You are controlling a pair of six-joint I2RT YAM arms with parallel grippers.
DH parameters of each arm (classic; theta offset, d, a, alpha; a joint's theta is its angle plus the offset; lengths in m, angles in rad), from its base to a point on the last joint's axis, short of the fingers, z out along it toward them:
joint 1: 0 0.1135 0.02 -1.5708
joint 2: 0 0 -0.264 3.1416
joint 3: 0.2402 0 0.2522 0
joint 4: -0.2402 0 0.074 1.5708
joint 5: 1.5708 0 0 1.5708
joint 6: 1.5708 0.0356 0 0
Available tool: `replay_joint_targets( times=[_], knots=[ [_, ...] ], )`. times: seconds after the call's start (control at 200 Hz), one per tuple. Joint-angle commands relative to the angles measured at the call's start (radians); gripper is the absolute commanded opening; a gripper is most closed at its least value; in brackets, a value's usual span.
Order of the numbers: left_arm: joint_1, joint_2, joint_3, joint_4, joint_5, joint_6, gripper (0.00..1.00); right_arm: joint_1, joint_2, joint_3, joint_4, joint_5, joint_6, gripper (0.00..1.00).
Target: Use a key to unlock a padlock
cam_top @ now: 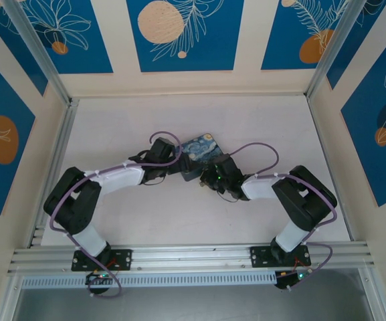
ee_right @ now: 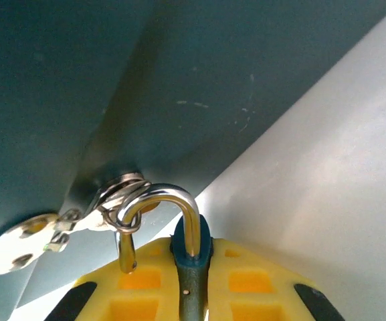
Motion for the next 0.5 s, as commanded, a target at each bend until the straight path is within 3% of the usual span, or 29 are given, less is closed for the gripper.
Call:
replay_joint_targets(
  times=[0.0, 0.315, 0.495],
  knots=[
    [-0.018, 0.086, -0.048, -0.194, 0.015, 0.01, 0.96, -0.042, 0.001, 0.036, 0.001, -0.003, -0.025, 0.0],
    [-0.017, 0.116, -0.04, -0.204, 0.022, 0.005, 0.94, -0.239, 0.019, 0.106, -0.012, -0.281, -0.228, 0.0],
    [-0.019, 0.116, -0.029, -0.208, 0.02, 0.005, 0.94, -0.283, -0.007, 0.055, -0.022, -0.299, -0.249, 0.0]
  ],
)
